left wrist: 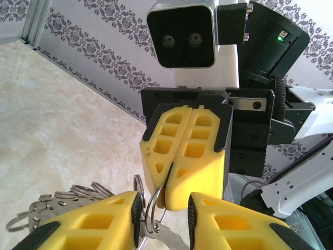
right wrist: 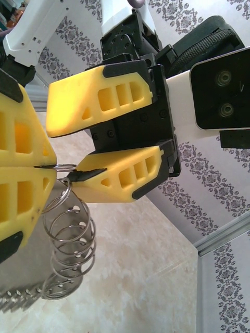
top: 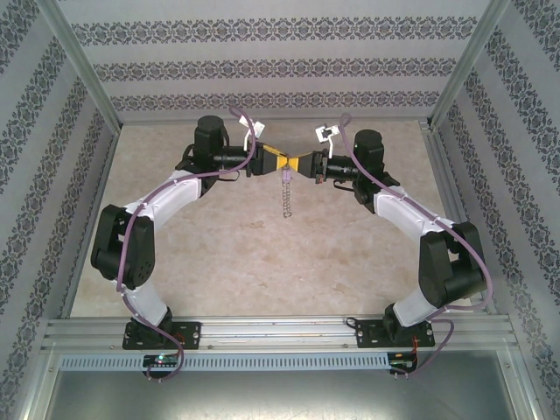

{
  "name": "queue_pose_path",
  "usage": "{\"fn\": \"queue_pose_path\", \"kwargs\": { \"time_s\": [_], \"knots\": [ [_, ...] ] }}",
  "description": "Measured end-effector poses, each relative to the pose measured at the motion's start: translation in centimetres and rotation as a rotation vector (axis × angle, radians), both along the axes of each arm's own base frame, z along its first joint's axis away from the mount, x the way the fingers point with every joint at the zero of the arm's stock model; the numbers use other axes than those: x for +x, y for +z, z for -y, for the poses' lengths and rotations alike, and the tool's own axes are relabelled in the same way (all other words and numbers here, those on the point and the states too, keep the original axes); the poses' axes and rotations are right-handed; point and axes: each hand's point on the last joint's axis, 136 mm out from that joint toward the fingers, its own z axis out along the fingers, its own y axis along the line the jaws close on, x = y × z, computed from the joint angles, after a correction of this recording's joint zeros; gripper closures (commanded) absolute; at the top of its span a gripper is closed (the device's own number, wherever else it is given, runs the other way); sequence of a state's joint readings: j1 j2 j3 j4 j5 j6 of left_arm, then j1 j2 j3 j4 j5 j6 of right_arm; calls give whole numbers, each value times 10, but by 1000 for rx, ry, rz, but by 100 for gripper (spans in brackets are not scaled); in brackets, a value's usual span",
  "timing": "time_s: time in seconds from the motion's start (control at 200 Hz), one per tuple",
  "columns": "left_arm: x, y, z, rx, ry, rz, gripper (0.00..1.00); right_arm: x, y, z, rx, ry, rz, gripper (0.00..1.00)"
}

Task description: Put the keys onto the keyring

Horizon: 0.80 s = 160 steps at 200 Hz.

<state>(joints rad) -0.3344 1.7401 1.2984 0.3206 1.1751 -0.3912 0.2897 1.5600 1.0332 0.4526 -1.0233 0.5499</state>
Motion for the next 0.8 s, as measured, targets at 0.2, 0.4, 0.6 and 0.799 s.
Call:
{"fn": "queue_pose_path", "kwargs": {
  "time_s": [0.2,0.4,0.6,0.799],
  "knots": [
    [-2,0,2,0,-6,0,77,0,-1,0,0,1,-1,100],
    [-2,0,2,0,-5,0,79,-1,0,0,0,5,-2,100],
    [-1,0,2,2,-2,5,83,-1,0,0,1,8,-1,100],
    [2,-2,2,11,14,19,82,-1,-1,0,1,7,-2,100]
  ]
}}
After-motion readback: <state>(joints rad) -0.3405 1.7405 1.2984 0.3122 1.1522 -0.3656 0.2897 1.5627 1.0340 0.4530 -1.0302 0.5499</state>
